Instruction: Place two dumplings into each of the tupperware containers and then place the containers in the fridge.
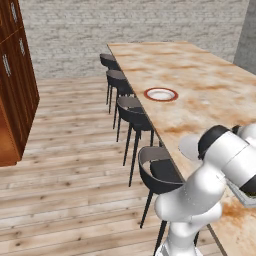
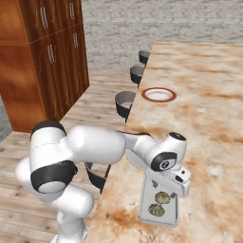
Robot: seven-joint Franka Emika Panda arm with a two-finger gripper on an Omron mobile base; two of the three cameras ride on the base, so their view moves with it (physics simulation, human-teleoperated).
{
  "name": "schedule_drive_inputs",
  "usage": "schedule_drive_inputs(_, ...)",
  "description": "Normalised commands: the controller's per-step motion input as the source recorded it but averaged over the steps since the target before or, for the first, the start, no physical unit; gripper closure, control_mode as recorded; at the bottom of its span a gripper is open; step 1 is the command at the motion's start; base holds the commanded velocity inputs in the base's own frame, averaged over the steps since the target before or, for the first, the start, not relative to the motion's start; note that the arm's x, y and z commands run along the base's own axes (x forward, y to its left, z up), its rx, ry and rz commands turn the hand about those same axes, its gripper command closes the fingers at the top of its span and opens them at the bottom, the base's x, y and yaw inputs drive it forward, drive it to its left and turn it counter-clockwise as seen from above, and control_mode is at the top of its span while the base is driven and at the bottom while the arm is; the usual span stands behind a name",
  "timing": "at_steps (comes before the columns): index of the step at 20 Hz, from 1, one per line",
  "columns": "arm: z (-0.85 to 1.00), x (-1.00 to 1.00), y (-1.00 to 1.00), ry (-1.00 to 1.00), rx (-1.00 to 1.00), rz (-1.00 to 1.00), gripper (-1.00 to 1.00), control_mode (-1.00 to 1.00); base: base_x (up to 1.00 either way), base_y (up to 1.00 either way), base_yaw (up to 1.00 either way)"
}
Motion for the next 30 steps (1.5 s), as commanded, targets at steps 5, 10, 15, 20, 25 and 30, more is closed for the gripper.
schedule_drive_inputs(5, 0.39, -0.03, 0.4, -0.27, 0.1, 0.15, -1.0, -1.0, 0.0, 0.0, 0.0)
schedule_drive_inputs(10, 0.17, 0.0, 0.55, -0.13, 0.01, 0.35, -1.0, -1.0, 0.0, 0.0, 0.0)
schedule_drive_inputs(15, 0.0, 0.11, 0.54, -0.01, 0.0, 0.22, -1.0, -1.0, 0.0, 0.0, 0.0)
schedule_drive_inputs(20, -0.27, 0.41, 0.15, 0.0, 0.0, 0.13, -1.0, -1.0, 0.0, 0.0, 0.0)
schedule_drive_inputs(25, -0.47, 0.39, -0.04, 0.0, 0.0, 0.06, -1.0, -1.0, 0.0, 0.0, 0.0)
schedule_drive_inputs(30, -0.3, 0.12, -0.14, 0.0, 0.0, 0.02, -1.0, -1.0, 0.0, 0.0, 0.0)
